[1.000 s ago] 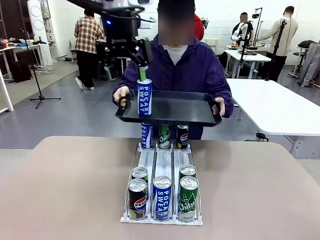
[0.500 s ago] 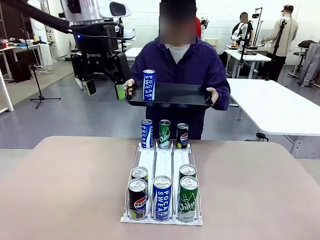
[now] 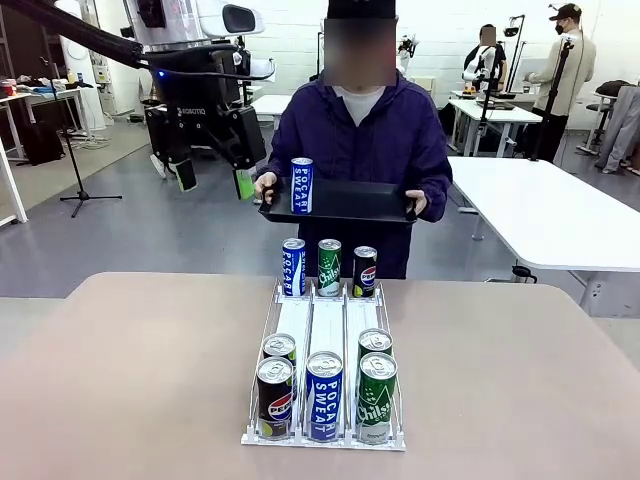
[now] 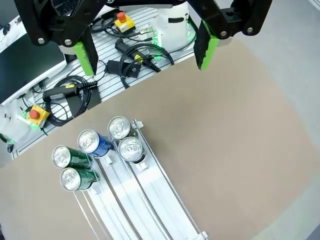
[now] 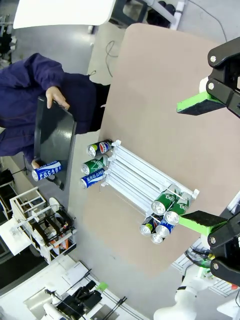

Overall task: Retrieve and hand over the desired beverage to the person.
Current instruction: Place the picked can on the Handle tray extended by the person.

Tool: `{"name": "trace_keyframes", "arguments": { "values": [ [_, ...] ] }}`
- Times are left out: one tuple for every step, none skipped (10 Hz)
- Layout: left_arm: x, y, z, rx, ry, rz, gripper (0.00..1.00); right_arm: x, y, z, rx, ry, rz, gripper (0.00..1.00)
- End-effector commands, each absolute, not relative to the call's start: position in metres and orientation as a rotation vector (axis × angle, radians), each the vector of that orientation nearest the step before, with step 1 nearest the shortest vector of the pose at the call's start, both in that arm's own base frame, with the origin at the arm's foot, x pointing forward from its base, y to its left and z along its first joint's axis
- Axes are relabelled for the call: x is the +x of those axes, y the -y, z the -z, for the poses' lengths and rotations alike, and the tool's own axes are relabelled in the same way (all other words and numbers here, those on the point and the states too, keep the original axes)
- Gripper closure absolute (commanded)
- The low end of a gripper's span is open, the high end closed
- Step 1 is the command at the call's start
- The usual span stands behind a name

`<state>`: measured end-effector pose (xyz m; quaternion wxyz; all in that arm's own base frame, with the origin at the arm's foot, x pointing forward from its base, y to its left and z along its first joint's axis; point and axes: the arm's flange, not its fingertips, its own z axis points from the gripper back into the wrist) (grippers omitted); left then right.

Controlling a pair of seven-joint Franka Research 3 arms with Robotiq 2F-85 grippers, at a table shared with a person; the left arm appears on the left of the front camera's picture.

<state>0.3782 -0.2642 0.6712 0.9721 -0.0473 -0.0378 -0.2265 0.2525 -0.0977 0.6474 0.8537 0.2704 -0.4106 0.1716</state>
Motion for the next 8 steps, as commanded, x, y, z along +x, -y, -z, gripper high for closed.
{"name": "trace_keyframes", "arguments": {
  "values": [
    [0.377,0.264,-0.671,-0.095,0.076,0.457,0.00,0.253,0.097,-0.646,0.594,0.870,-0.380,0.00],
    [0.360,0.243,-0.677,-0.169,0.201,0.526,0.00,0.253,0.097,-0.646,0.594,0.870,-0.380,0.00],
    [0.341,0.210,-0.689,-0.214,0.311,0.576,0.00,0.253,0.097,-0.646,0.594,0.870,-0.380,0.00],
    [0.319,0.176,-0.695,-0.267,0.392,0.600,0.00,0.253,0.097,-0.646,0.594,0.870,-0.380,0.00],
    [0.295,0.141,-0.694,-0.322,0.489,0.610,0.00,0.253,0.097,-0.646,0.594,0.870,-0.380,0.00],
    [0.286,0.114,-0.690,-0.341,0.528,0.618,0.00,0.253,0.097,-0.646,0.594,0.870,-0.380,0.00],
    [0.281,0.087,-0.684,-0.365,0.559,0.600,0.00,0.253,0.097,-0.646,0.594,0.870,-0.380,0.00],
    [0.274,0.062,-0.677,-0.409,0.574,0.551,0.00,0.253,0.097,-0.646,0.594,0.870,-0.380,0.00]
  ]
}}
